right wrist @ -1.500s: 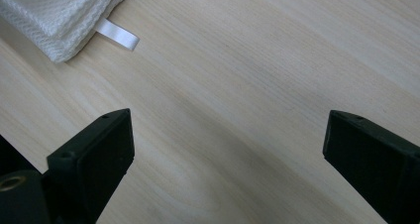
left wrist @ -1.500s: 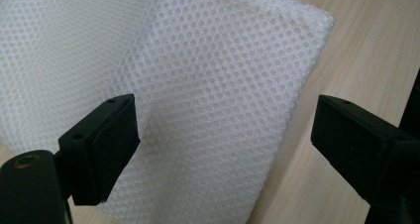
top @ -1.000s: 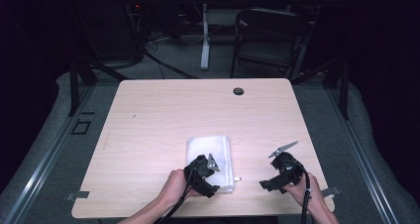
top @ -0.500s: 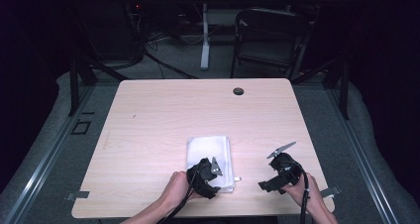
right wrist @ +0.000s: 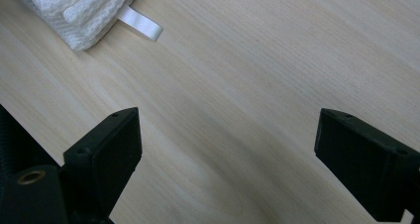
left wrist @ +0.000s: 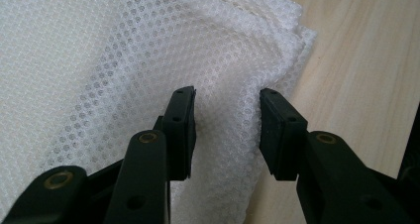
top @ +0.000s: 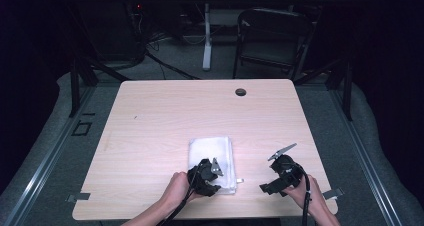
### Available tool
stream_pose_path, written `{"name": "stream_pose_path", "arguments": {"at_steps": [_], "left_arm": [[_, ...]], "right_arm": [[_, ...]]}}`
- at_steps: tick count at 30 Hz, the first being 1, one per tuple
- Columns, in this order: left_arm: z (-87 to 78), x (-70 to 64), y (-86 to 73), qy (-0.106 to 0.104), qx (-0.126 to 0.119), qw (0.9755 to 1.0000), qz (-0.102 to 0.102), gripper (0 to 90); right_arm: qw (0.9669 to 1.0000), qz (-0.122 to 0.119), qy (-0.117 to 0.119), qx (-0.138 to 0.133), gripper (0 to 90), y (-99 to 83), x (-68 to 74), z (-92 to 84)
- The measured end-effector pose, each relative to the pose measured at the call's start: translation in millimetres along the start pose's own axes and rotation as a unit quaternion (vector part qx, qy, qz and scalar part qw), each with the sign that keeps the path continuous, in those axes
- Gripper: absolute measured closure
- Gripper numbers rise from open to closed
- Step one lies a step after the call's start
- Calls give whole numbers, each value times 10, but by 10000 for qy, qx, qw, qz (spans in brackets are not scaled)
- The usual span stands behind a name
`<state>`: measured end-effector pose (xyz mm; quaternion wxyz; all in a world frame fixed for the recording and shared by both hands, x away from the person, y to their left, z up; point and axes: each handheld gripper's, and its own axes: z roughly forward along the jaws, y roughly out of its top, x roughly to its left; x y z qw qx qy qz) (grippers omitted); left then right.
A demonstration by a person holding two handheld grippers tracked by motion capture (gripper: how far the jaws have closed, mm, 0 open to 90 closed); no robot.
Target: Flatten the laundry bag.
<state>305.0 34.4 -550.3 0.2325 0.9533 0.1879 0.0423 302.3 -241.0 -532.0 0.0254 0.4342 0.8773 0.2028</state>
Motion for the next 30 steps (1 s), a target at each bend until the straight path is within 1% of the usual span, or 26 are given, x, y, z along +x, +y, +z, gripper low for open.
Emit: {"name": "stream_pose_path", "arguments": {"at_steps": [2,3,4,6,8,9,11,13,14,15,19,21,22,23,25,26,27,28,30], "left_arm": [[-3,24,-10,-75,-57,9999,-46,631],[-5,35,-14,-81,-75,9999,-64,640],[-6,46,-18,-139,-90,9998,-101,660],[-6,58,-22,-222,-114,9996,-158,668],[-12,62,-21,-245,-108,9995,-152,681],[-16,68,-20,-251,-119,9995,-148,688],[-20,76,-21,-282,-130,9993,-186,699],[-24,80,-21,-296,-131,9993,-174,708],[-24,88,-23,-384,-146,9990,-203,708],[-24,93,-24,-400,-156,9988,-227,729],[-34,96,-23,-402,-161,9988,-214,749],[-38,97,-24,-406,-192,9987,-238,779],[-40,101,-25,-418,-187,9986,-262,789],[-41,105,-26,-434,-183,9985,-278,797],[-45,108,-27,-422,-197,9984,-305,811],[-47,108,-27,-424,-201,9984,-307,815],[-48,107,-27,-418,-221,9984,-313,819],[-51,105,-27,-405,-230,9984,-323,828],[-60,111,-27,-395,-259,9983,-346,833]], "right_arm": [[10000,-3,37,-22,114,2,8,8],[10000,-41,-58,6,116,4,9,12],[10000,-49,-31,1,126,6,13,13],[10000,-58,-31,11,127,7,14,14],[10000,-79,1,14,131,11,16,15],[9999,-92,-61,25,132,11,19,15],[9999,-90,-63,-8,134,10,25,18],[9999,-137,-73,45,138,16,23,12],[9999,-141,-71,46,139,16,23,13],[9999,-139,-65,45,141,17,25,15],[9999,-114,-26,29,143,19,33,20],[9999,-128,-43,10,150,21,36,22],[9999,-109,-64,-11,160,21,43,25],[9998,-156,-98,33,175,25,40,20],[9997,-170,-160,65,231,31,47,22],[9998,-157,-112,21,250,32,56,27],[9997,-176,-190,2,271,32,66,31],[9996,-231,-151,11,303,40,72,28],[9993,-312,-181,-12,367,49,93,19]]}}
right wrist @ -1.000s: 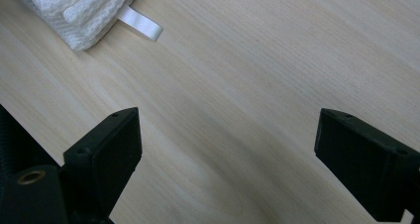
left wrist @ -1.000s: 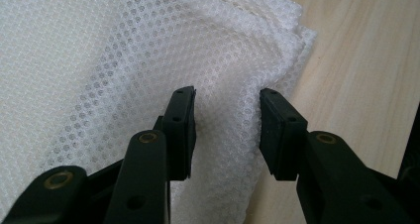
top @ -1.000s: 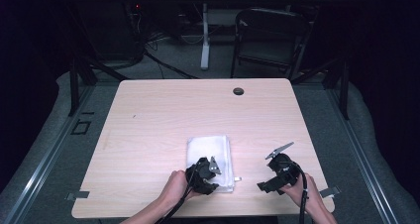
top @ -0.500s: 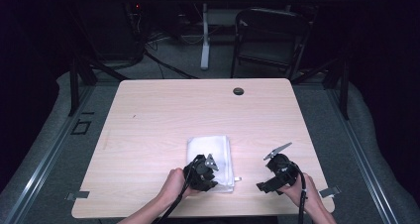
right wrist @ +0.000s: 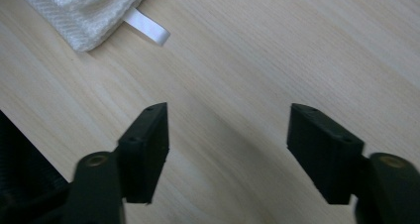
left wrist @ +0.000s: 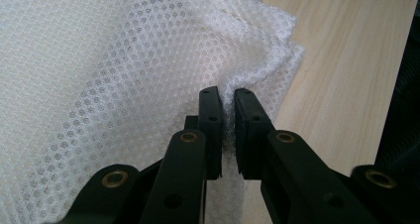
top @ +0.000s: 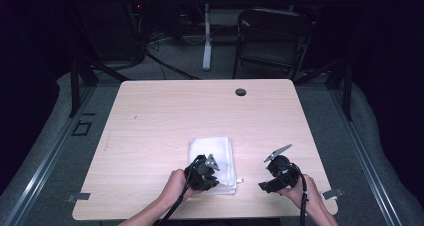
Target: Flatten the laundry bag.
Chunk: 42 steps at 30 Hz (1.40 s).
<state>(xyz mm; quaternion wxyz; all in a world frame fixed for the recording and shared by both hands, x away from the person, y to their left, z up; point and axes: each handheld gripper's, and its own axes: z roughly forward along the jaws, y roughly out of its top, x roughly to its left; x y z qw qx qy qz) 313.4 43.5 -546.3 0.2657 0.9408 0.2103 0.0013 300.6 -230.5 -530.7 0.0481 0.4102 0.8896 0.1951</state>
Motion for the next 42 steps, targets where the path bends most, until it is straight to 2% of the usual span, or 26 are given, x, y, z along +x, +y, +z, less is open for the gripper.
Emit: {"name": "stream_pose_path", "arguments": {"at_steps": [7,8,9,12,16,23,29,34,42], "left_arm": [[-35,-17,4,42,-139,9999,0,837],[-42,-17,3,53,-151,9999,6,840],[-48,-15,1,34,-174,9998,-2,840],[-62,-15,1,47,-195,9998,20,843],[-72,-17,-2,43,-260,9997,11,844],[-86,-12,-5,38,-287,9996,-1,846],[-92,-10,-3,57,-309,9995,24,846],[-100,-5,-6,41,-347,9994,20,847],[-112,-4,-7,40,-374,9993,25,847]], "right_arm": [[9995,-189,61,-240,641,44,100,-16],[9992,-281,32,-292,711,62,138,-13],[9992,-281,32,-292,711,62,138,-13],[9980,-451,134,-425,833,120,244,7],[9970,-586,161,-476,891,166,321,41],[9950,-806,374,-452,900,276,482,144],[9936,-993,349,-405,900,379,585,240],[9933,-1022,331,-423,900,447,649,316],[9933,-1033,363,-368,900,515,669,425]]}}
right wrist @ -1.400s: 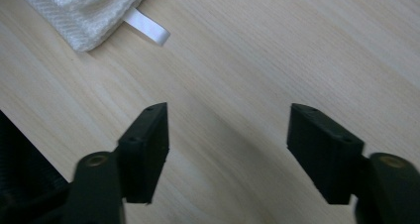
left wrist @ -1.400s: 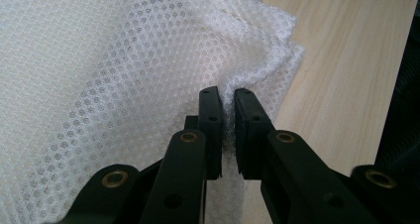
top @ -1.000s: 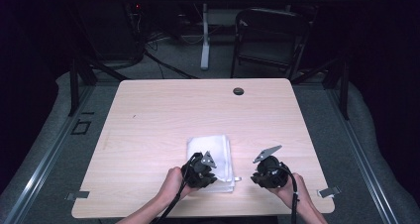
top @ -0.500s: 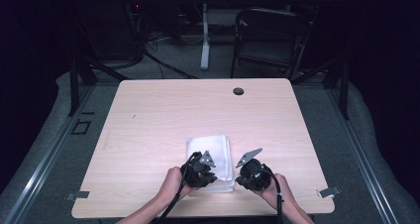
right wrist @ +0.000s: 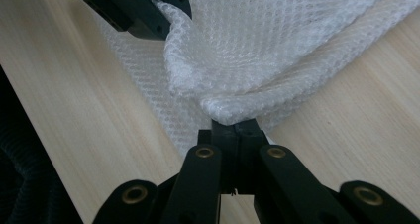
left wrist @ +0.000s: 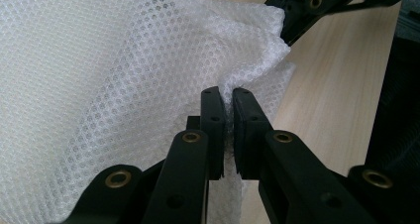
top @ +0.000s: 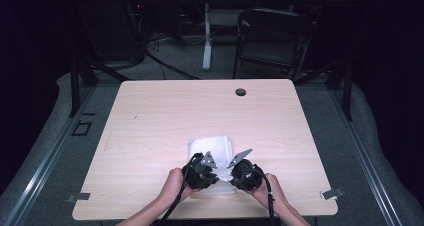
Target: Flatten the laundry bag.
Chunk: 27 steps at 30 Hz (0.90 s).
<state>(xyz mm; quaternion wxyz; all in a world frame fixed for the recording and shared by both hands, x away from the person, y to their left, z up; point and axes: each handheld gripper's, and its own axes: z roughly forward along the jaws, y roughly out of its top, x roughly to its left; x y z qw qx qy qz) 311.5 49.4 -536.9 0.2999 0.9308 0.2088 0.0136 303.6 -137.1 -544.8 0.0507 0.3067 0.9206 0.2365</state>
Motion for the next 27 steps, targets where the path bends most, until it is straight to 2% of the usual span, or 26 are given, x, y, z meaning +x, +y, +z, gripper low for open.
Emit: {"name": "stream_pose_path", "arguments": {"at_steps": [2,5,7,27], "left_arm": [[-3,0,2,22,7,10000,19,848],[-11,-8,1,24,-16,10000,30,849],[-17,-12,2,41,-27,10000,41,850],[-193,-4,-19,276,-263,9993,67,854]], "right_arm": [[10000,50,36,-36,900,6,6,50],[10000,-11,51,56,900,0,4,104],[9999,61,139,-3,900,-14,-3,123],[9998,179,8,122,900,-37,-19,107]]}}
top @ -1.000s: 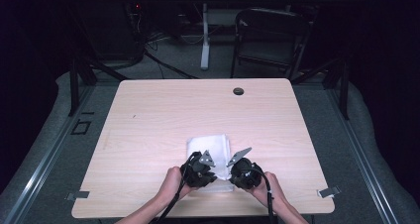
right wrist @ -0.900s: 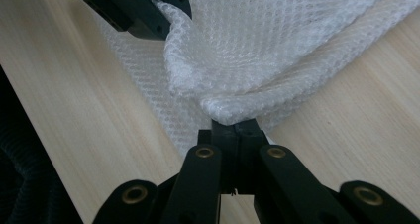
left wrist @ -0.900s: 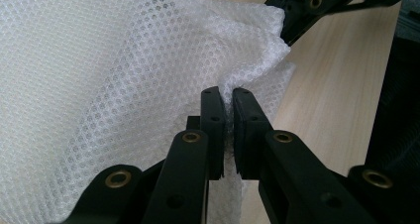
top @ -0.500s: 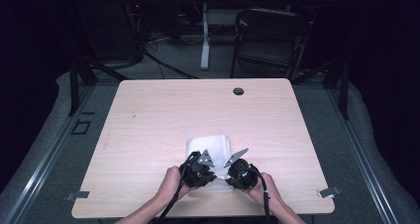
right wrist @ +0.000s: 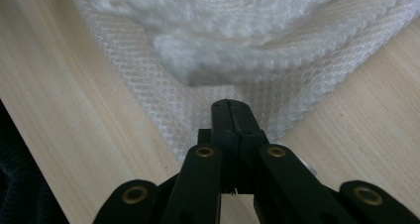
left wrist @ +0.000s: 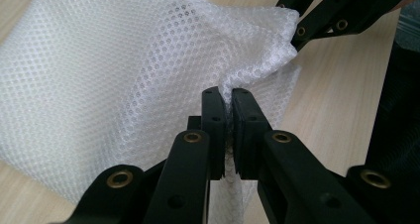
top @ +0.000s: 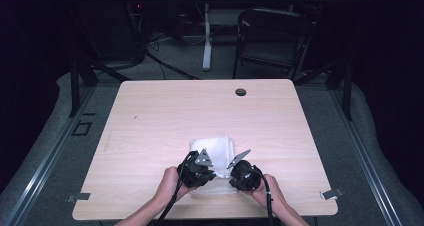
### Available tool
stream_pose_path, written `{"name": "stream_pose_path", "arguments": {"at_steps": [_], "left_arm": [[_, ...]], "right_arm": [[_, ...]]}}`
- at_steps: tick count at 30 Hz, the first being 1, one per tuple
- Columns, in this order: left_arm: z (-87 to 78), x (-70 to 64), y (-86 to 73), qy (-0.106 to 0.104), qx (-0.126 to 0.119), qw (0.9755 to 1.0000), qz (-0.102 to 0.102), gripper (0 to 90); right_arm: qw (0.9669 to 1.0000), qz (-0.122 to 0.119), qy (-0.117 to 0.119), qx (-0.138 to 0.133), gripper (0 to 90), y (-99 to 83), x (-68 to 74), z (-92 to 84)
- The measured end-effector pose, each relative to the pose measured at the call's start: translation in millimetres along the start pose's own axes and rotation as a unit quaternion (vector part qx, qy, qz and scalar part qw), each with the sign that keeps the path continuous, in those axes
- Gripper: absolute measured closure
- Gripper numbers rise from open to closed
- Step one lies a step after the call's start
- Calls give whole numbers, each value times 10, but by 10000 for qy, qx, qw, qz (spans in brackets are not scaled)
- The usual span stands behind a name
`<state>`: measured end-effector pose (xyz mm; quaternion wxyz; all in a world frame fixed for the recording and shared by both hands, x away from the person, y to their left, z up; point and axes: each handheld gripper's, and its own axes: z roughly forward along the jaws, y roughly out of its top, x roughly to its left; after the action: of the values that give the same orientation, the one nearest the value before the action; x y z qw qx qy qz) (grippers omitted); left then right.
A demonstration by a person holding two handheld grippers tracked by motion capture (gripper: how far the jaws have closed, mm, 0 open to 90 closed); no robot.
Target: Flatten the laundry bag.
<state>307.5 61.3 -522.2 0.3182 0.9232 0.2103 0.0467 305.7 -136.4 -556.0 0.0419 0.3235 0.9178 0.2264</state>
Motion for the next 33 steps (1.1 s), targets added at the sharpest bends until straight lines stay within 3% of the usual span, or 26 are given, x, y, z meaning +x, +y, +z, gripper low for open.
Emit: {"name": "stream_pose_path", "arguments": {"at_steps": [23,33], "left_arm": [[-255,19,-74,292,-320,9990,-64,857],[-341,45,-114,388,-421,9983,-147,859]], "right_arm": [[9994,90,-94,309,900,-13,-46,-51],[9994,133,-133,295,900,-27,-72,-56]]}}
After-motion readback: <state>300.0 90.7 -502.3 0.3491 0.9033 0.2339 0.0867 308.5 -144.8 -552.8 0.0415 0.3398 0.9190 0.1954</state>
